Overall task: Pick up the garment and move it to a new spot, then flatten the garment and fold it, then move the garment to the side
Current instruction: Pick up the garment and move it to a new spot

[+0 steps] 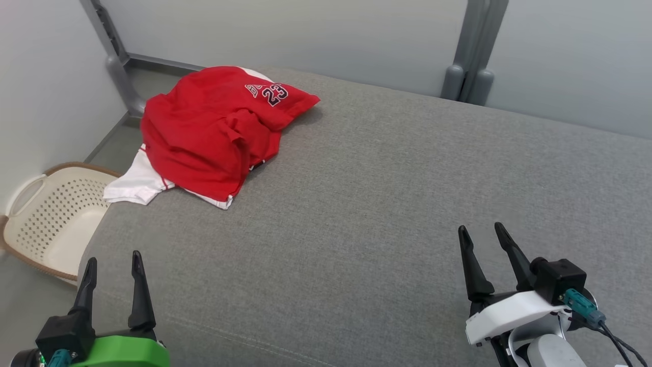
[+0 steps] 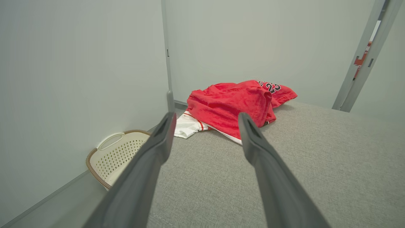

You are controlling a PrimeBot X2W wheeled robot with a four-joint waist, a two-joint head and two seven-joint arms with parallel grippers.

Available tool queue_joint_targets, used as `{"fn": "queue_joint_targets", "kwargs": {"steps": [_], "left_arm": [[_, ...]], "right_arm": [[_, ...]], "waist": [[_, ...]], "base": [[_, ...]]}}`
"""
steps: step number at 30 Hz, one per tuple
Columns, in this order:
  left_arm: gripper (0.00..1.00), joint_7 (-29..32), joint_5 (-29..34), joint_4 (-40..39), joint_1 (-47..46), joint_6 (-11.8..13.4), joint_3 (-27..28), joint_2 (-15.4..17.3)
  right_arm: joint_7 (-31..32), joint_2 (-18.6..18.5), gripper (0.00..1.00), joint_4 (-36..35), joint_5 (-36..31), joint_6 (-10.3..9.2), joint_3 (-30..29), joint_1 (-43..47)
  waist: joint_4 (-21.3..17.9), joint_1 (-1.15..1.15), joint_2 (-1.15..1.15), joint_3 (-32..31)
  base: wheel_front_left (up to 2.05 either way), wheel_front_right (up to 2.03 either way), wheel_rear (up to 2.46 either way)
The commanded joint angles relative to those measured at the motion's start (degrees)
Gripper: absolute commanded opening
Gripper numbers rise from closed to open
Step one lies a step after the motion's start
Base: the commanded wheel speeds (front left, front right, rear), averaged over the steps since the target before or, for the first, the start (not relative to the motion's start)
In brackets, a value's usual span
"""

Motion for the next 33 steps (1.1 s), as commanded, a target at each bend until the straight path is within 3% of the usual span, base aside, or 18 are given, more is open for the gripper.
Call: {"fn": "queue_joint_targets", "kwargs": {"steps": [1, 9, 17, 25, 33], "left_arm": [[1.00, -0.25, -0.53, -0.22, 0.90, 0.28, 0.20, 0.49], [1.00, -0.17, -0.66, -0.53, 1.12, 0.54, -0.16, 0.73], [1.00, -0.24, -1.32, -0.32, 0.67, 0.76, 0.11, 0.89], [1.00, -0.38, -2.10, -0.30, -4.10, 0.21, 0.02, 1.47], [1.00, -0.40, -3.99, 1.40, -16.36, -1.41, 1.39, 3.81]], "right_arm": [[-0.18, -0.26, 1.00, 0.10, 0.06, 0.00, -0.04, 0.21], [-0.18, -0.26, 1.00, 0.39, 0.53, 0.00, 0.35, 0.22], [-0.18, -0.27, 1.00, 0.61, 0.29, 0.00, 0.84, -0.38], [-0.18, -0.28, 1.00, 0.52, -2.12, 0.00, 0.33, -1.97], [0.49, -1.51, 1.00, -1.48, -5.34, -0.01, -1.30, -5.66]], "waist": [[2.15, 0.00, 0.00, 0.01], [4.29, 0.00, 0.00, 0.03], [3.80, 0.00, 0.00, 0.60], [0.63, 0.00, 0.00, 3.84], [-5.20, 0.00, 0.00, 11.85]], "base": [[0.00, 0.00, 0.00], [0.00, 0.00, 0.00], [0.00, 0.00, 0.00], [0.00, 0.00, 0.00], [0.00, 0.00, 0.00]]}}
